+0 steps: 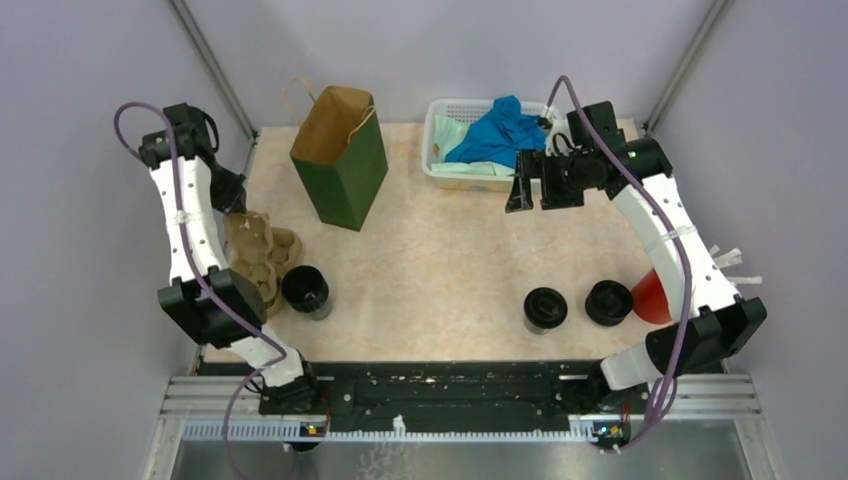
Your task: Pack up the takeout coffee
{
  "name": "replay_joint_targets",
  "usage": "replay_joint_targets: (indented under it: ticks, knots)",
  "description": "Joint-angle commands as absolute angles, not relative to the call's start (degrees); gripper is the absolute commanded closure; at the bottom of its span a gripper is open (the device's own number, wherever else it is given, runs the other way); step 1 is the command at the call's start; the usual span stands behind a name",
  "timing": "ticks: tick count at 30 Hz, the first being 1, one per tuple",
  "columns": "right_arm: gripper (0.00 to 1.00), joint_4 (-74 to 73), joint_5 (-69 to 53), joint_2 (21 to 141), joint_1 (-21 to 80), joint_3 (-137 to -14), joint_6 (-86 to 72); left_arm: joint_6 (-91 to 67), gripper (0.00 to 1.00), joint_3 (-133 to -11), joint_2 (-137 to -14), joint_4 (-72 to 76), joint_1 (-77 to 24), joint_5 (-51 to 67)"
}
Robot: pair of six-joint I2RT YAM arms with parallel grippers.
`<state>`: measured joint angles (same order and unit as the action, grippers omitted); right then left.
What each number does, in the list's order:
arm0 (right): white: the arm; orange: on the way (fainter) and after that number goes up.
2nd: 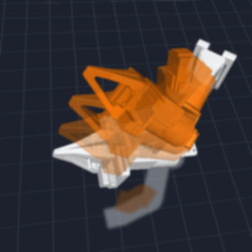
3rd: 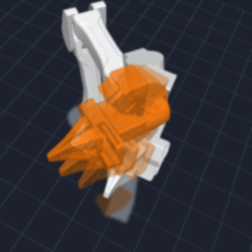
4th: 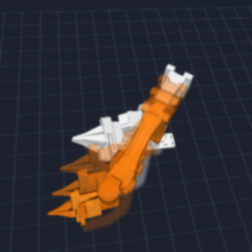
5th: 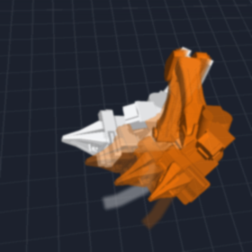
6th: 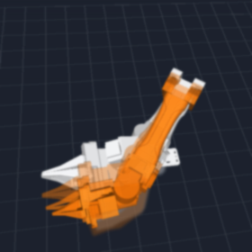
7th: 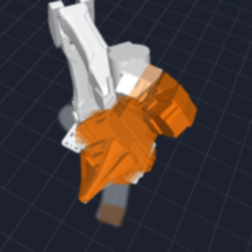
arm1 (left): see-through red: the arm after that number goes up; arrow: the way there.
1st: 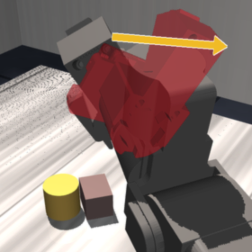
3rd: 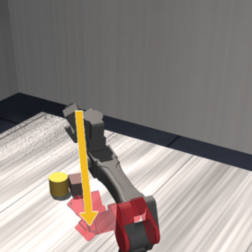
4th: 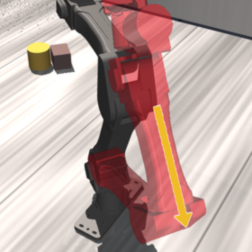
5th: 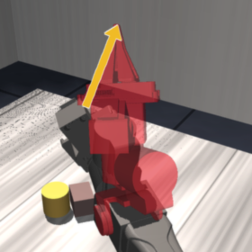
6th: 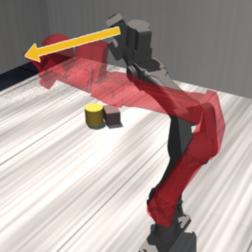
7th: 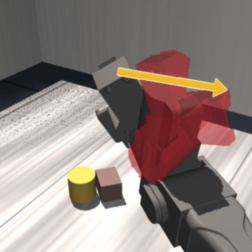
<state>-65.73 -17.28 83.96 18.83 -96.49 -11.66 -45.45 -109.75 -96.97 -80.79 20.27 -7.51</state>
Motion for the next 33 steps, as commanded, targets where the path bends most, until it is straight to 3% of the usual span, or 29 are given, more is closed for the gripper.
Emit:
replay_joint_targets:
  ticks: [1,8,17,26,33]
  knots:
    - [0.13,-64.5,-17.6,80.2,18.8,-98.0,-11.9,-42.9,1.00,-111.4,-90.1,-79.2,20.5,-11.1]
    - [0.13,-64.5,-17.3,77.4,19.1,-95.6,-12.0,-40.2,1.00,-110.8,-79.1,-69.4,20.5,-6.9]
    - [0.13,-63.3,-20.5,74.6,19.8,-94.3,-14.6,-31.4,1.00,-107.2,-70.2,-46.8,18.8,27.5]
    - [0.13,-55.5,-29.0,69.6,23.5,-88.4,-20.3,-29.2,1.00,-107.2,-67.8,-41.4,7.2,45.1]
    - [0.13,-54.8,-32.5,69.1,23.4,-91.6,-23.7,-34.7,1.00,-105.1,-67.6,-37.8,3.2,52.5]
